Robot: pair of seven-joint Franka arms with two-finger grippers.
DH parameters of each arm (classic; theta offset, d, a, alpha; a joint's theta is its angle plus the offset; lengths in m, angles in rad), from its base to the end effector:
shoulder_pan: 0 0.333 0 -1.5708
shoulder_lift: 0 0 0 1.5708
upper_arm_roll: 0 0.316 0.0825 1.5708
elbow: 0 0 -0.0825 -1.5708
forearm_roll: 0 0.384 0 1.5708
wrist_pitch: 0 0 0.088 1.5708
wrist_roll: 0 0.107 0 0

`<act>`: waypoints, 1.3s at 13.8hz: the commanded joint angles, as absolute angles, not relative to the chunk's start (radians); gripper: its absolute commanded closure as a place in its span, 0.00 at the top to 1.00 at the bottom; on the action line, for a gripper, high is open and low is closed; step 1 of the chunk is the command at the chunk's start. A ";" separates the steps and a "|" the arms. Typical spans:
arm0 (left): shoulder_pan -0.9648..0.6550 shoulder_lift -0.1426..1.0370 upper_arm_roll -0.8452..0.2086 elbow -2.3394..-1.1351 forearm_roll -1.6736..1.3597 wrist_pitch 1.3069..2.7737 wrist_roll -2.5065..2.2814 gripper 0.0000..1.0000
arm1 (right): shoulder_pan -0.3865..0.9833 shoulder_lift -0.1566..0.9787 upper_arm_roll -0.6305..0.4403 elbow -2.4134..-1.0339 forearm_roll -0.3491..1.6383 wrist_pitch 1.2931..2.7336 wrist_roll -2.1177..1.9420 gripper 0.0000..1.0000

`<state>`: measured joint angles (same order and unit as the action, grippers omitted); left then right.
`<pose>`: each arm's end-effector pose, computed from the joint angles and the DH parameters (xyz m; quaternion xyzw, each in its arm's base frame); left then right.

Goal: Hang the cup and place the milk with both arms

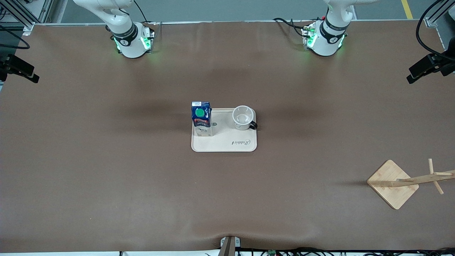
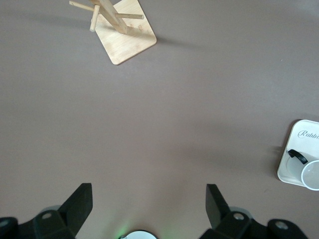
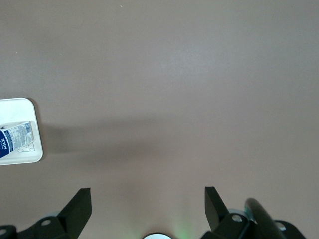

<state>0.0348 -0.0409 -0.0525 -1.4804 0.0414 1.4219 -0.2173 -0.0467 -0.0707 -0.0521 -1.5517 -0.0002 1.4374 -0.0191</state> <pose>0.5255 -0.0051 0.6757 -0.9945 -0.1025 0.0062 0.0225 0.5157 -0.0523 0.6599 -0.9990 0.0397 0.0217 0.0030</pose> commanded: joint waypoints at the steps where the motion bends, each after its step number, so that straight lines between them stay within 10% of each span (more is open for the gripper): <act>1: 0.034 -0.048 -0.054 -1.468 0.038 1.397 -0.209 1.00 | -0.058 -0.071 -0.046 -1.543 -0.006 1.430 -0.029 1.00; 18: 0.008 -0.009 -0.260 -1.548 0.046 1.534 -0.507 1.00 | -0.049 0.009 -0.043 -1.497 -0.020 1.436 -0.028 1.00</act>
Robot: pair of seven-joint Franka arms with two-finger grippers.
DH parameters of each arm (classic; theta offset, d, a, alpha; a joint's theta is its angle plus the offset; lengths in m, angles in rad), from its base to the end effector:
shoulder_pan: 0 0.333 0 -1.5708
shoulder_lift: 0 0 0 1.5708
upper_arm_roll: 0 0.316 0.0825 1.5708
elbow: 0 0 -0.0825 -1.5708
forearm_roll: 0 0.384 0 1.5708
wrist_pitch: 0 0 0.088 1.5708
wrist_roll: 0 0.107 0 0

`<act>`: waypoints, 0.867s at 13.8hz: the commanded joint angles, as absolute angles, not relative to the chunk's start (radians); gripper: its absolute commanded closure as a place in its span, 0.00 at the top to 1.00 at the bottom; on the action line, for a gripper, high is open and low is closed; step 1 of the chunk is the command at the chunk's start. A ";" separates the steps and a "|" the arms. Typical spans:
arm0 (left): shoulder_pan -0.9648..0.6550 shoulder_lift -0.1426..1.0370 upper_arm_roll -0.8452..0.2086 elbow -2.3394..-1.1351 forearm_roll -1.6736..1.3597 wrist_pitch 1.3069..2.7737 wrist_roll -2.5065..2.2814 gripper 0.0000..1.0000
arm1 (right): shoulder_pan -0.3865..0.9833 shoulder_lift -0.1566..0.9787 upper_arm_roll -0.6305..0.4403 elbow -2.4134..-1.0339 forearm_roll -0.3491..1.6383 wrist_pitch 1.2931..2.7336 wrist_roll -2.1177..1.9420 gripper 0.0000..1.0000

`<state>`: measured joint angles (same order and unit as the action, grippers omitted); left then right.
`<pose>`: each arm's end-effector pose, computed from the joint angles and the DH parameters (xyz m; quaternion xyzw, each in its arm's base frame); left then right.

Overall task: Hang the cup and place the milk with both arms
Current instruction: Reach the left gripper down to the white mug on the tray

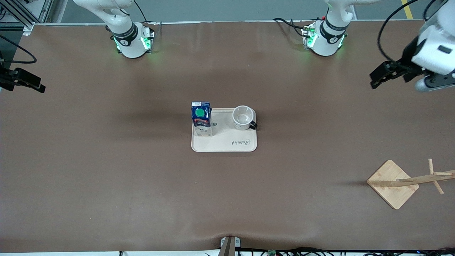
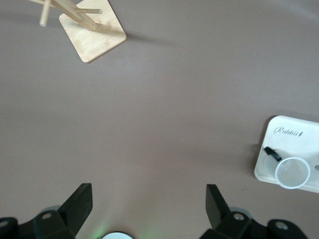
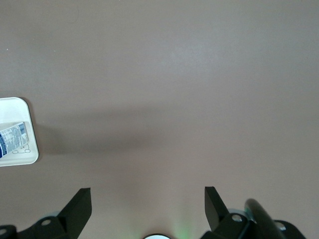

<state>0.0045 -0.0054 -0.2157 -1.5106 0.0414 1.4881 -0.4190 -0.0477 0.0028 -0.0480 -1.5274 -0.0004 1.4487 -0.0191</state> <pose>0.5336 -0.1099 0.6485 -0.9942 -0.1052 0.0016 0.0228 0.5402 -0.0519 0.6330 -0.9984 0.0383 0.0407 0.0021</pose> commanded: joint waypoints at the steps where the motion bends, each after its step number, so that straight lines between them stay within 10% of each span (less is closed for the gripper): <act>1: 0.006 -0.008 -0.290 -1.574 0.046 1.558 -0.565 1.00 | -0.049 0.009 -0.043 -1.496 -0.020 1.436 -0.028 1.00; 12: -0.041 0.090 -0.569 -1.809 0.149 1.856 -1.124 1.00 | -0.049 0.012 -0.043 -1.496 -0.012 1.440 -0.029 1.00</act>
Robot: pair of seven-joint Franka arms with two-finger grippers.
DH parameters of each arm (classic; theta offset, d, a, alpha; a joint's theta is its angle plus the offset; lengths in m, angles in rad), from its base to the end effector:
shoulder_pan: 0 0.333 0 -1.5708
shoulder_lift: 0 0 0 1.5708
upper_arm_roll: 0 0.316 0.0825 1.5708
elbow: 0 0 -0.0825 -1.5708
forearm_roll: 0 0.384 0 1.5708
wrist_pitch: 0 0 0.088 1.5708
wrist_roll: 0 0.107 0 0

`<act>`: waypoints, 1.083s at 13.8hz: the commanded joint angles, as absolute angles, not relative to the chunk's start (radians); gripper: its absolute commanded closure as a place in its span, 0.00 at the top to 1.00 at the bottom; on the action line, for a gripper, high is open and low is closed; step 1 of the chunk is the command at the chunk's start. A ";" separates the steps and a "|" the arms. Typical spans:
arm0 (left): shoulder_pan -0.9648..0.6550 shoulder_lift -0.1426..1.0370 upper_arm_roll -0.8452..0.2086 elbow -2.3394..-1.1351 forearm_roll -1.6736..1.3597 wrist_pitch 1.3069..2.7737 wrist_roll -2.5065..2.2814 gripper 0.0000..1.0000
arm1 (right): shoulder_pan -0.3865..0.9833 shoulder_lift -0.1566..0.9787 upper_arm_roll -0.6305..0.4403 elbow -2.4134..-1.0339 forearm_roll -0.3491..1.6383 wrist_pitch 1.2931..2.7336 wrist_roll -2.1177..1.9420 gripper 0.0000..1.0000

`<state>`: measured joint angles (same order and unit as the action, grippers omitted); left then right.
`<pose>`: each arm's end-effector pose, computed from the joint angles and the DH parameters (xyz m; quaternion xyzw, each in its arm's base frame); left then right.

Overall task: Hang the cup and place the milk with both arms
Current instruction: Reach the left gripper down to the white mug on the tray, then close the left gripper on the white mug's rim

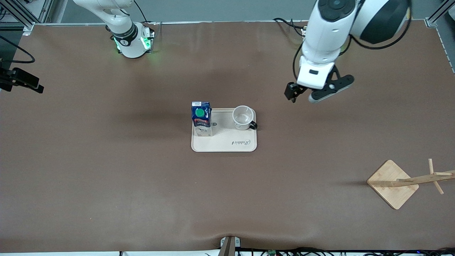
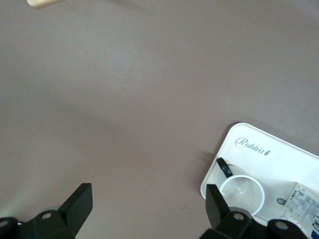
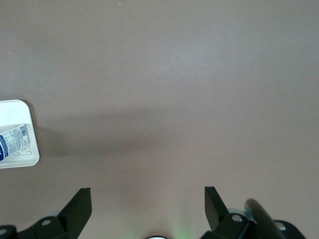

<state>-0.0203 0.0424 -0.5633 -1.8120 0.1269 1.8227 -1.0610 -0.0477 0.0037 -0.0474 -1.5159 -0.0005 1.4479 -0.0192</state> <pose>0.4847 -0.3025 0.5113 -0.9741 -0.2200 -0.0281 0.0430 0.5406 -0.0516 0.6377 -0.9986 0.0379 0.0358 0.0017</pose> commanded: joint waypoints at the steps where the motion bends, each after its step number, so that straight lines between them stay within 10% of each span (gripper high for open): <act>1: -0.057 0.115 -0.569 -1.807 0.150 1.861 -1.143 1.00 | -0.049 0.012 -0.043 -1.496 -0.012 1.440 -0.029 1.00; 15: -0.238 0.521 -0.571 -1.822 0.150 2.157 -1.425 1.00 | -0.048 0.012 -0.041 -1.496 -0.011 1.440 -0.028 1.00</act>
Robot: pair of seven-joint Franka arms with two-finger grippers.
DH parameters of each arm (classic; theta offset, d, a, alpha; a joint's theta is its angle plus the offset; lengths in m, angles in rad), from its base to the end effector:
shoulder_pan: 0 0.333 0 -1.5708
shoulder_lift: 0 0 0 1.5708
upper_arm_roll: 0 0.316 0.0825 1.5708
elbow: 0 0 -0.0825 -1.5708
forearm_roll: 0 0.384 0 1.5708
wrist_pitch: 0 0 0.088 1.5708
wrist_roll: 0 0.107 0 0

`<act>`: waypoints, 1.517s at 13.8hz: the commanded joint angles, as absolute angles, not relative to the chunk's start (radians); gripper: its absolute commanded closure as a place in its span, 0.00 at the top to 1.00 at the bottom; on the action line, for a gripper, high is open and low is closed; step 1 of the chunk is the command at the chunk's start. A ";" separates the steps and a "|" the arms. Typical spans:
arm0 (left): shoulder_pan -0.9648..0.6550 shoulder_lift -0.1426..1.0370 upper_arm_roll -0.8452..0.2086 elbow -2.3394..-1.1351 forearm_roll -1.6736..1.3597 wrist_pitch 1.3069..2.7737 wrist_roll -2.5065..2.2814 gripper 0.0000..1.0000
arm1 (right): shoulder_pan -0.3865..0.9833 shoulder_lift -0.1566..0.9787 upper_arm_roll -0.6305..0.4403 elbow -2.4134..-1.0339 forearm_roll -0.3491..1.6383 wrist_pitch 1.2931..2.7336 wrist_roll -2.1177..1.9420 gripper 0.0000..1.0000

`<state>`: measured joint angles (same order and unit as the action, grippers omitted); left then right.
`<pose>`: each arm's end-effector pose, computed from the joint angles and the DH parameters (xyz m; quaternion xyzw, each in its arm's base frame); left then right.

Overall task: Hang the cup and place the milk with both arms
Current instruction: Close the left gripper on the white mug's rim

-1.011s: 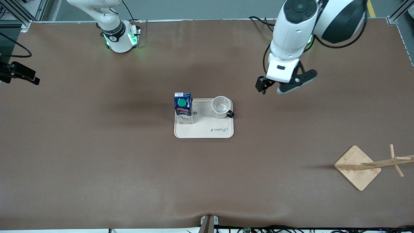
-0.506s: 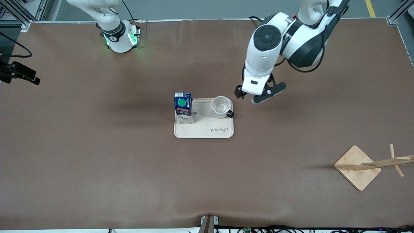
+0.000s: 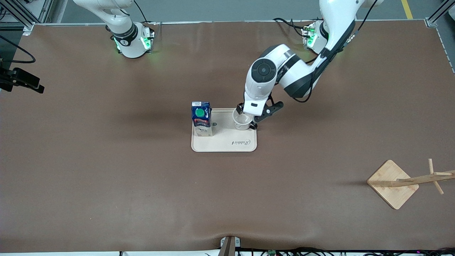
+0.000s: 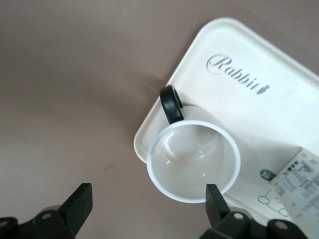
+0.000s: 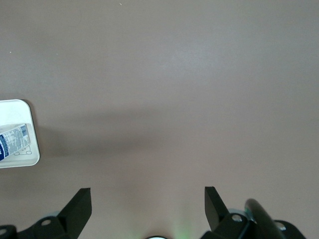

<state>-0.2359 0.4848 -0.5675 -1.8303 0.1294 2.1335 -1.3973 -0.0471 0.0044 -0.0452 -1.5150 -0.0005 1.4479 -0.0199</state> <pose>0.4585 -0.4320 0.2956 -0.9574 -0.2745 0.0895 0.0106 0.5410 -0.0501 0.6377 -0.9987 0.0362 0.0357 0.0017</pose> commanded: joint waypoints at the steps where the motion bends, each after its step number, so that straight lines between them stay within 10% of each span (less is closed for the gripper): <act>1: -0.248 0.526 -0.571 -1.836 0.150 2.161 -1.425 1.00 | -0.048 0.012 -0.041 -1.496 -0.009 1.439 -0.028 1.00; 6: -0.250 0.561 -0.569 -1.899 0.152 2.233 -1.457 0.89 | -0.052 0.038 -0.041 -1.500 -0.003 1.437 -0.028 1.00; 9: -0.252 0.581 -0.566 -1.895 0.152 2.258 -1.470 0.11 | -0.063 0.075 -0.043 -1.500 -0.005 1.440 -0.031 1.00; 10: -0.252 0.586 -0.563 -1.884 0.162 2.260 -1.470 0.00 | -0.063 0.118 -0.043 -1.497 -0.006 1.436 -0.032 1.00; 21: -0.172 0.461 -0.517 -1.643 0.284 1.981 -1.329 0.00 | 0.020 0.127 -0.040 -1.514 0.142 1.379 0.126 1.00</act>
